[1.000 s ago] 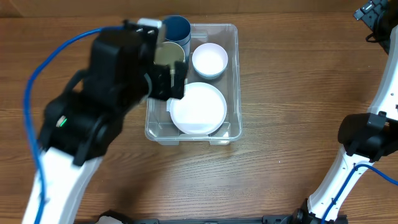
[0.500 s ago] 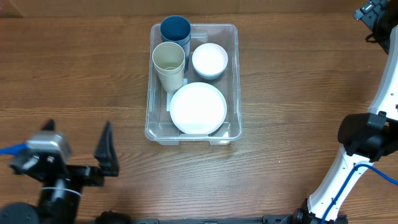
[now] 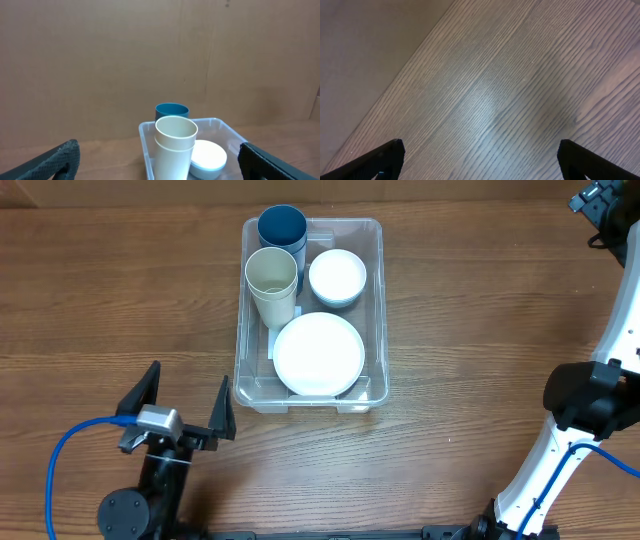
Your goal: Pack container
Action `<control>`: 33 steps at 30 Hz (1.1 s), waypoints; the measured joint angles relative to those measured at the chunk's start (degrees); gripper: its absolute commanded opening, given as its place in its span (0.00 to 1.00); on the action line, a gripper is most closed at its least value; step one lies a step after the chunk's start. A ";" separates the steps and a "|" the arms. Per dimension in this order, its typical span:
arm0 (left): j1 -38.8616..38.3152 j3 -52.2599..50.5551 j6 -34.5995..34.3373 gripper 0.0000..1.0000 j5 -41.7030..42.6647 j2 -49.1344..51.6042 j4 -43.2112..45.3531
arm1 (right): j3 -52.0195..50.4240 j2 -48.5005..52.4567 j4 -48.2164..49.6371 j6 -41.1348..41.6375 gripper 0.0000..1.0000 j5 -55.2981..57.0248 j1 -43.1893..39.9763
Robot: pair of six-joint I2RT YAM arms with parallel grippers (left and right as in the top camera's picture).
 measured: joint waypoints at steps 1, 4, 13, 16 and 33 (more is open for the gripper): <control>0.15 -1.25 -0.02 1.00 0.04 -0.20 0.35 | 0.00 0.00 0.04 0.00 1.00 0.00 0.00; 1.20 -4.55 -0.57 1.00 0.35 -2.36 0.79 | 0.00 0.00 0.00 0.00 1.00 0.00 0.00; 4.37 -14.67 -4.98 1.00 0.83 -9.42 1.97 | 0.00 0.00 0.07 0.00 1.00 0.04 0.00; 4.50 -16.85 -6.10 1.00 0.85 -9.53 -3.98 | 0.00 0.00 0.04 -0.04 1.00 0.04 0.00; 5.14 -17.31 -6.32 1.00 0.81 -9.57 -5.84 | 0.00 0.00 0.04 0.00 1.00 0.02 0.00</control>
